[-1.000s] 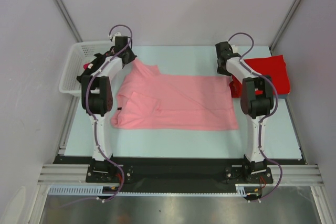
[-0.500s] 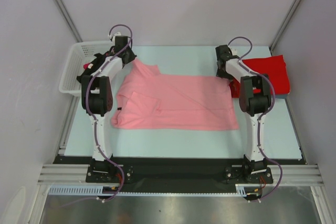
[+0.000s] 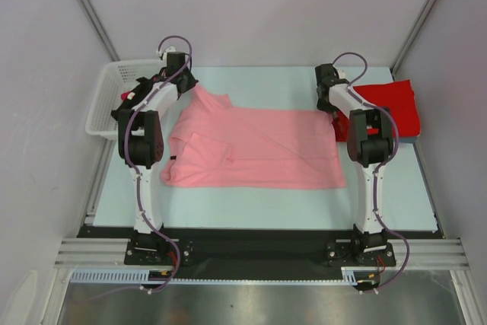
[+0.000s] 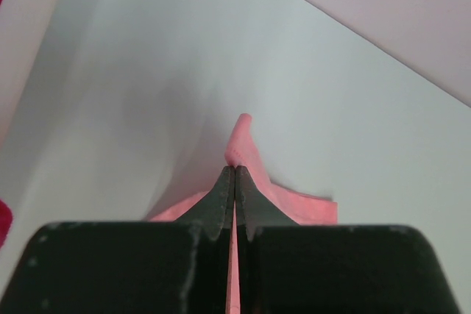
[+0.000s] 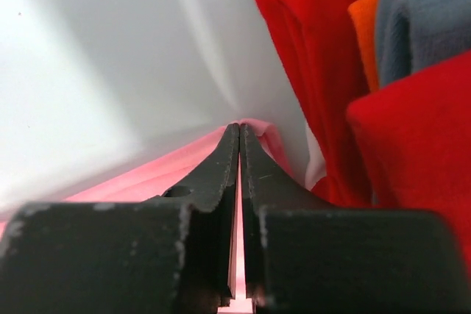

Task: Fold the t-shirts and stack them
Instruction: Fold the tshirt

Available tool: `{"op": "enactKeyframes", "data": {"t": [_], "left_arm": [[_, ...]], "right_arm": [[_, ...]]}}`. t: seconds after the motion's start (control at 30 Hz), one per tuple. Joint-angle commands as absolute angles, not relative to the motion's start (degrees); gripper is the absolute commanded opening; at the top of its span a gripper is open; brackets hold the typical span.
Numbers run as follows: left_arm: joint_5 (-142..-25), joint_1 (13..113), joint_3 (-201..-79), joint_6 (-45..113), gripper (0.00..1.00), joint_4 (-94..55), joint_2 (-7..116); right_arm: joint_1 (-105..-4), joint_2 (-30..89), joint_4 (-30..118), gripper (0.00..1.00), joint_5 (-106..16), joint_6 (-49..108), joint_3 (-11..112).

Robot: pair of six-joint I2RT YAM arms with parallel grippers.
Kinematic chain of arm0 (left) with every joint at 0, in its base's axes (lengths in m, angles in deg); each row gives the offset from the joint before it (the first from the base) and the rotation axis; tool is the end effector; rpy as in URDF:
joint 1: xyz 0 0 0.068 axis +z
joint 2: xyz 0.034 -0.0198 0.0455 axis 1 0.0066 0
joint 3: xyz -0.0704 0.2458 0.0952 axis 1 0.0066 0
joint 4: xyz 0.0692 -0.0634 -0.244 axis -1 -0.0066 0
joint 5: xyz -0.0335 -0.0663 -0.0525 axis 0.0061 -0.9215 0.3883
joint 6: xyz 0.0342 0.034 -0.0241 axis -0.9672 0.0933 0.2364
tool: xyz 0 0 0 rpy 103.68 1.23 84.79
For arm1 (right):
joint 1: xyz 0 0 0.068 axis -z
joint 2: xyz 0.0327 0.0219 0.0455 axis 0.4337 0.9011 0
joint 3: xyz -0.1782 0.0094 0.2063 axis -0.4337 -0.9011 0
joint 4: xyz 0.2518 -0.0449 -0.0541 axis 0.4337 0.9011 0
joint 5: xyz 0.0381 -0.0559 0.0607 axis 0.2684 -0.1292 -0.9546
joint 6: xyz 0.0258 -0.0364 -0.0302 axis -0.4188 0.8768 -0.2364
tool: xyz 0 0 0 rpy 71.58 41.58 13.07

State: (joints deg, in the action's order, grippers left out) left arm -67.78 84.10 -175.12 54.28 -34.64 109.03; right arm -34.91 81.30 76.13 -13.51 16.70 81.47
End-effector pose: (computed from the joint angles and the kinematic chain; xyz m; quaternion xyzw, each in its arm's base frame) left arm 0.5261 -0.0463 0.2110 -0.2318 0.8577 -0.0924 0.4496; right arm 0.4968 0.0660 0.1632 0.1401 0.9330 -0.1281 0.3057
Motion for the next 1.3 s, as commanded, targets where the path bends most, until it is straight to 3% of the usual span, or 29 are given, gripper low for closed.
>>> {"op": "enactKeyframes", "data": {"t": [0.0,0.27,0.7,1.27], "left_arm": [[-67.57,83.82,-173.27,54.37,0.0,-31.98,105.26],[-73.37,83.82,-168.61,53.32,0.0,-28.81,101.3],[-80.49,83.82,-144.38,50.15,0.0,-13.02,86.64],[-75.32,83.91,-119.57,46.55,0.0,-4.47,62.21]], "right_arm": [[-35.89,78.85,76.68,0.0,-13.04,17.62,83.72],[-37.83,74.11,76.16,0.0,-14.35,17.8,79.33],[-39.24,58.82,73.87,0.0,-15.06,14.72,61.85],[-38.27,40.98,69.92,0.0,-19.72,11.56,43.56]]}}
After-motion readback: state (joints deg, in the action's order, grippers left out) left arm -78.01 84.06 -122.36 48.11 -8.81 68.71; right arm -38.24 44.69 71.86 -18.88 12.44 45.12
